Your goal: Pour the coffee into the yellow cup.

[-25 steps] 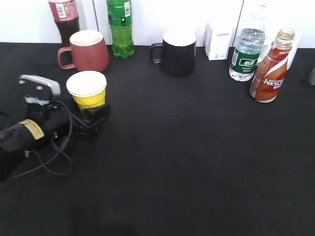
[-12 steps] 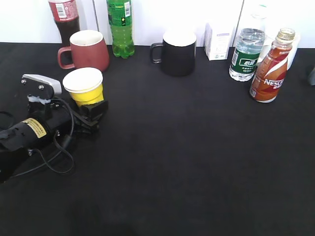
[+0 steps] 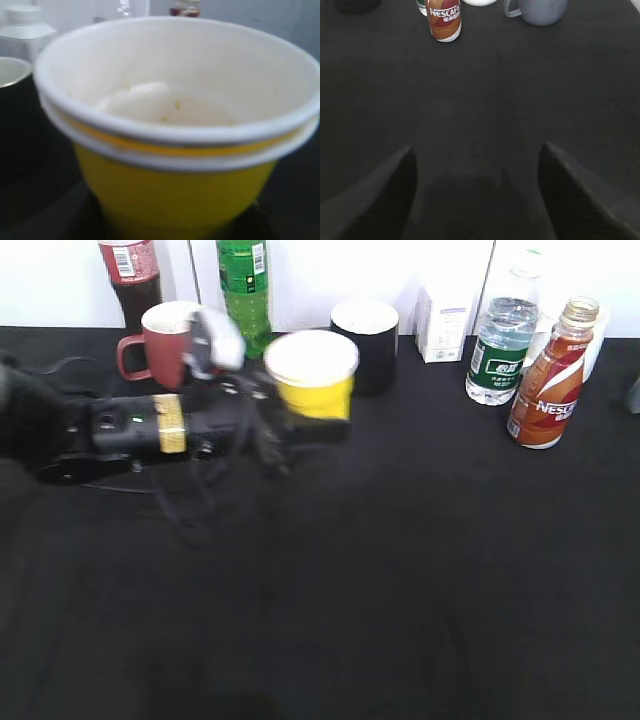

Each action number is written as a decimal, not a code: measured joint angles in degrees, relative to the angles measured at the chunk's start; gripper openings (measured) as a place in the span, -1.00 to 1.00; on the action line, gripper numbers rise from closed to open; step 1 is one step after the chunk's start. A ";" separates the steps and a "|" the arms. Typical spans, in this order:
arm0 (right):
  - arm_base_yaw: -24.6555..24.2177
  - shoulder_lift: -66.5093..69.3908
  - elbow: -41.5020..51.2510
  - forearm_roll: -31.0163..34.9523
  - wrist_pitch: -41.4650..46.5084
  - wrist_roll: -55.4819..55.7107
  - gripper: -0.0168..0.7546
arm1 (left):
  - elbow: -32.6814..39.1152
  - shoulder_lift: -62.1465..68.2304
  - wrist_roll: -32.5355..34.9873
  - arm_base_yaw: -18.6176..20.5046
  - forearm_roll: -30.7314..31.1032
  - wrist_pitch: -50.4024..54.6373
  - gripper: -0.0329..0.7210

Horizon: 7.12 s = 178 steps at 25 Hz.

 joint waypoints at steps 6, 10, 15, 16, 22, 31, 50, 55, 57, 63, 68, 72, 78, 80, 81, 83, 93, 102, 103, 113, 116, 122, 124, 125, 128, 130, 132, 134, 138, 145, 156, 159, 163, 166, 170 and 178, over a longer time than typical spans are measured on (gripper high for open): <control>0.00 0.00 0.00 0.00 0.00 0.00 0.57 | 0.00 0.00 -0.12 -0.79 1.16 1.06 0.29; 0.00 9.50 -1.60 0.00 -8.91 0.00 0.57 | 0.00 0.00 -0.12 -0.79 1.16 0.78 0.29; 0.00 34.67 3.53 -0.06 -49.14 -2.08 0.57 | 0.00 0.00 -0.12 -0.79 1.11 0.67 0.29; 0.00 37.58 7.74 -0.06 -58.81 -2.34 0.57 | 0.00 0.00 -0.12 -0.79 1.11 0.67 0.29; 0.00 58.91 12.74 0.00 -88.31 2.22 0.57 | 0.00 0.00 -0.12 -0.79 1.11 0.67 0.29; 0.00 95.88 3.74 -16.26 -108.99 6.07 0.76 | 0.00 0.00 -0.12 -0.79 1.11 0.38 0.29; 0.00 117.41 -10.89 -17.08 -120.58 7.79 0.60 | 0.00 0.00 -0.28 -0.79 1.11 -0.65 0.28; 0.00 117.41 -10.89 -17.14 -121.15 7.79 0.45 | 0.00 0.00 -0.28 -0.79 1.11 -0.65 0.28; 0.00 117.46 -10.89 -17.09 -121.20 7.79 0.45 | 0.00 0.00 -0.28 -0.79 1.11 -0.65 0.28; 0.00 114.19 -9.17 -17.17 -120.88 6.55 0.45 | 0.00 0.00 -0.28 -0.79 1.11 -0.65 0.28; 0.00 97.30 -8.90 -31.35 -109.02 3.59 0.45 | -0.78 0.00 -0.28 -4.56 0.89 -0.65 0.28; 0.00 89.01 -8.84 -45.08 -104.24 3.05 0.45 | -3.45 0.00 -0.28 -9.40 0.89 -0.34 0.28; 0.00 85.53 -9.01 -51.88 -105.03 -6.99 0.45 | -5.18 0.00 -0.28 -14.23 -0.65 5.41 0.28; 0.00 85.53 -9.01 -52.18 -105.03 -13.48 0.45 | -5.18 0.00 -0.28 -14.41 -1.52 5.58 0.28; 0.00 85.53 -9.01 -52.20 -105.03 -16.31 0.45 | -5.18 0.00 -0.28 -14.41 -1.57 5.81 0.28; 0.00 85.53 -9.01 -52.26 -105.10 -23.19 0.45 | -5.18 0.00 -0.28 -14.41 -1.57 5.82 0.28; 0.00 85.53 -9.01 -52.31 -105.09 -38.81 0.45 | -5.18 0.00 -1.20 -15.92 1.00 6.42 0.28; 0.00 85.53 -9.01 -52.31 -105.09 -47.07 0.45 | -5.18 0.00 -1.80 -15.92 1.07 6.49 0.28; 0.00 85.53 -9.01 -52.26 -105.09 -48.26 0.45 | -5.18 0.00 -1.80 -15.92 1.07 6.54 0.28; 0.00 85.53 -9.12 -49.98 -105.04 -52.31 0.45 | -5.18 0.00 -1.84 -15.92 1.42 6.64 0.28; 0.00 85.53 -9.12 -49.68 -105.04 -53.59 0.45 | -5.18 0.00 -1.84 -15.92 1.42 6.64 0.28; 0.00 85.53 -9.12 -48.62 -105.10 -55.79 0.45 | -5.18 0.00 -1.84 -15.92 1.47 6.64 0.28; 0.00 85.53 -9.12 -47.60 -105.10 -56.73 0.45 | -5.18 0.00 -1.84 -15.92 1.47 6.64 0.28; 0.00 85.53 -9.12 -47.54 -105.10 -56.92 0.45 | -5.18 0.00 -1.84 -15.92 1.52 6.64 0.28; 0.00 85.53 -9.12 -47.42 -105.10 -57.28 0.45 | -5.18 0.00 -1.84 -15.92 1.52 6.69 0.28; 0.00 85.53 -9.12 -47.42 -105.10 -57.96 0.45 | -5.18 0.00 -1.84 -15.92 1.52 6.69 0.28; 0.00 85.53 -9.12 -47.32 -105.10 -58.56 0.45 | -5.18 0.00 -1.84 -15.92 1.52 6.79 0.28; 0.00 85.53 -9.12 -47.25 -105.10 -58.76 0.45 | -5.18 0.00 -1.84 -15.92 1.52 6.79 0.28; 0.00 85.53 -9.12 -47.14 -105.10 -59.66 0.45 | -5.18 0.00 -1.84 -15.92 1.57 6.90 0.28; 0.00 85.53 -9.12 -47.38 -105.21 -54.38 0.45 | -5.18 0.00 -1.84 -15.92 1.57 7.06 0.28; 0.00 85.53 -9.12 -55.49 -105.51 15.24 0.45 | -5.18 0.00 -1.84 -9.97 1.37 7.06 0.28; 0.00 85.49 -9.12 -55.36 -105.51 16.42 0.45 | -5.18 0.00 -1.84 -5.20 1.37 7.06 0.28; 0.00 85.49 -9.12 -55.31 -105.51 16.52 0.45 | -5.18 0.00 -1.84 3.08 1.37 7.06 0.28; 0.00 85.49 -9.12 -55.29 -105.51 16.52 0.45 | -5.18 0.00 -1.84 7.38 1.50 7.06 0.28; 0.00 85.49 -9.12 -55.24 -105.56 16.52 0.45 | -5.18 0.28 -1.51 10.82 1.54 7.13 0.28; 0.00 85.49 -9.12 -55.18 -105.56 16.52 0.45 | -0.54 0.77 7.28 11.54 -6.84 7.75 0.28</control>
